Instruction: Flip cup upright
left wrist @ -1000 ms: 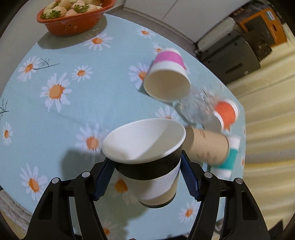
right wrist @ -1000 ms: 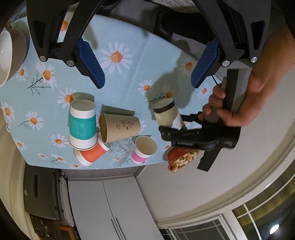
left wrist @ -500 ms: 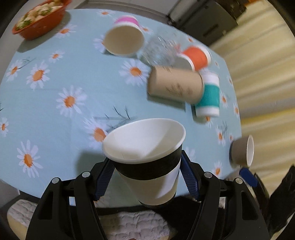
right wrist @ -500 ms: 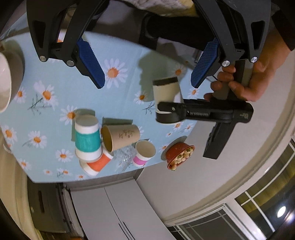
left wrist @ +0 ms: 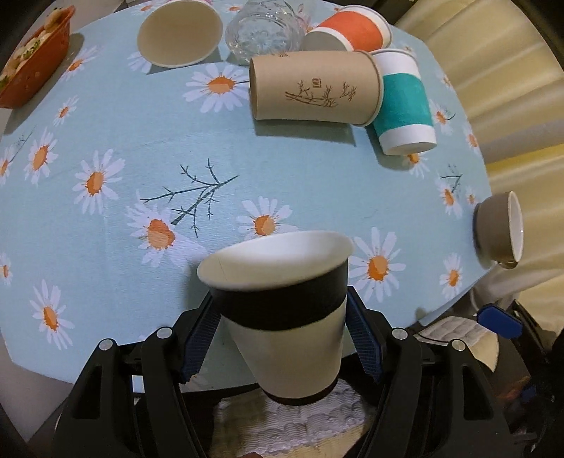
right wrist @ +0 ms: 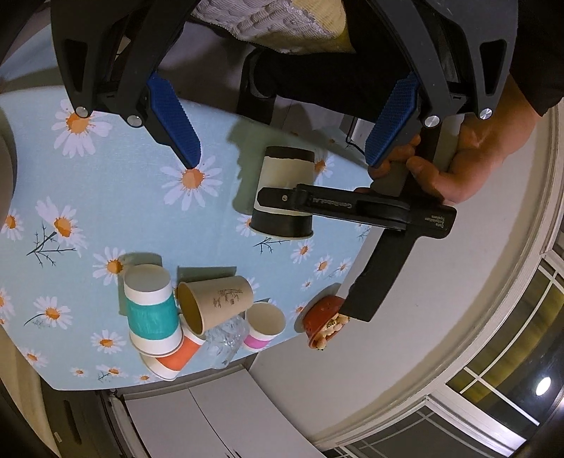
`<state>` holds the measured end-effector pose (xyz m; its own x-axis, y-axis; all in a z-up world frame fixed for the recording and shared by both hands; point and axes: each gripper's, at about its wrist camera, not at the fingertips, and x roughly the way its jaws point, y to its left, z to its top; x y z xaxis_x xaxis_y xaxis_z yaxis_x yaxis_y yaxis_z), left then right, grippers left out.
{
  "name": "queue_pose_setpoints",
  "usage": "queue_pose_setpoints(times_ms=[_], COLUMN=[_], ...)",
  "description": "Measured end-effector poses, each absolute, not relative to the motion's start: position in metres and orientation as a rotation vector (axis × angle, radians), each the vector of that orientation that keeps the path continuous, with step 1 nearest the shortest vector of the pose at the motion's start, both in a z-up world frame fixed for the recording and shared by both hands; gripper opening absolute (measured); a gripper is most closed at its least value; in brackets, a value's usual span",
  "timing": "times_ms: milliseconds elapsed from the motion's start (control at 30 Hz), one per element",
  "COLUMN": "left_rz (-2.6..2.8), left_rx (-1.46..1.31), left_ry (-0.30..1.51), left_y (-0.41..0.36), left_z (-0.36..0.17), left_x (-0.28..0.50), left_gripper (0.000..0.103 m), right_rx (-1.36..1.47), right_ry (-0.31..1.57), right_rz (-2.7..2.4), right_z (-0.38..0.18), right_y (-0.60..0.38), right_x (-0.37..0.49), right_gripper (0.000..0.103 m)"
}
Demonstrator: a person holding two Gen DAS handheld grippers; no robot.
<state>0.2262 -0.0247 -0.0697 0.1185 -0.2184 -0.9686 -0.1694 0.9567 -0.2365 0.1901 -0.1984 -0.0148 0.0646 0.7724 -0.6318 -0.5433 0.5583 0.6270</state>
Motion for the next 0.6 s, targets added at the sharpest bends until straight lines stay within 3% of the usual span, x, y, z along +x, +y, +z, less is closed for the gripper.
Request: queue_pose_setpoints(times_ms=[67,167,600], left_rz=[-0.027,-0.019,-0.037], left_rx=[-0.296,-0.29,-0.422], left_ry=[1.458,1.447,1.306], left_y=[-0.029,-0.028,0.017], left_z=[-0.072,-0.07,-0.017], left_x=[0.228,0.228,0.198], left_gripper=[0.069,0.079,0.079], right_rx=[0.254,0.258,0.21], right_ry=[1.129,1.137,1.188], right_rz=[1.008,1.014,1.018], right_z=[-0.015,-0.017,-0.01], right_y=[-0.199,-0.198,-0.178], right_x=[0.191,0.19,0.185], right_gripper=[0.093,0.093,0.098])
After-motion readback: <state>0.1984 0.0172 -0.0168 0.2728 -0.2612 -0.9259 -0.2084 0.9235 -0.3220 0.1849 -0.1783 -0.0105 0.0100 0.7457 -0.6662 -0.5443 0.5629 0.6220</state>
